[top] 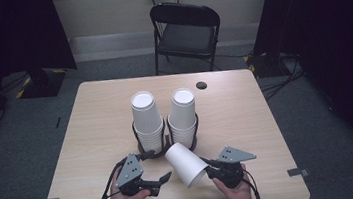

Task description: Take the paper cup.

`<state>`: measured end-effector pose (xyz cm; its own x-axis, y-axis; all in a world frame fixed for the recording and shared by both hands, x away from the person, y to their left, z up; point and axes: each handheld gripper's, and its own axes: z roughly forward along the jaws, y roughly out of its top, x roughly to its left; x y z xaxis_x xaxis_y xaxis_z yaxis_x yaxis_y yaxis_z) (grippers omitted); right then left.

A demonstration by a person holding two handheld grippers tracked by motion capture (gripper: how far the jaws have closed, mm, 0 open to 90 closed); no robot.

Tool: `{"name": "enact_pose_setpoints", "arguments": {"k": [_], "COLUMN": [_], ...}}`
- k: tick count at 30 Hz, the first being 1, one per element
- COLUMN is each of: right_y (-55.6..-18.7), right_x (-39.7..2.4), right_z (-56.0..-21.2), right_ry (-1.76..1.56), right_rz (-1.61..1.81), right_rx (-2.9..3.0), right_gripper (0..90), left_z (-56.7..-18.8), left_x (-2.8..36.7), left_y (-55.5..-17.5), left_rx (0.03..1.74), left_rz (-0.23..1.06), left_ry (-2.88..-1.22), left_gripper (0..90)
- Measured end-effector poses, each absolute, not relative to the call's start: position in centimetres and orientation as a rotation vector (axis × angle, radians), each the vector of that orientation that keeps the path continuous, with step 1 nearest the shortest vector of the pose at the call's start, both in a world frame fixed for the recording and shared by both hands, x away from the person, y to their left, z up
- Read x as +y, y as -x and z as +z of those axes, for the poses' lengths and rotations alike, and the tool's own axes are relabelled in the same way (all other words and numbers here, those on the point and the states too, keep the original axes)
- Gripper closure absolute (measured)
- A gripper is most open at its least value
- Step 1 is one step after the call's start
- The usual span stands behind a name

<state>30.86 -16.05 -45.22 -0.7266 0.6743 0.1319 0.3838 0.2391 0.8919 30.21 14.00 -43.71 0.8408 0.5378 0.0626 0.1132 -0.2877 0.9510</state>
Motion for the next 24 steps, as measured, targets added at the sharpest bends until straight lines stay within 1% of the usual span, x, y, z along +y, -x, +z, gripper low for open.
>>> {"name": "enact_pose_setpoints", "arguments": {"k": [10,17,24], "right_y": [-31.9,-32.4,-32.8], "right_x": [-15.8,-16.3,-16.1], "right_z": [-44.2,-43.6,-43.7], "right_ry": [-1.009,-1.023,-1.052], "right_rz": [1.378,1.33,1.292], "right_rx": [2.417,2.509,2.589], "right_gripper": [85.2,85.3,85.3], "left_z": [-43.9,-44.0,-44.0], "left_x": [13.2,12.5,12.3], "left_y": [-29.8,-29.6,-29.9], "left_rx": [0.389,0.3,0.262], "left_rz": [0.433,0.453,0.45], "left_ry": [-1.911,-1.977,-1.99], "left_gripper": [15.5,15.4,15.5]}}
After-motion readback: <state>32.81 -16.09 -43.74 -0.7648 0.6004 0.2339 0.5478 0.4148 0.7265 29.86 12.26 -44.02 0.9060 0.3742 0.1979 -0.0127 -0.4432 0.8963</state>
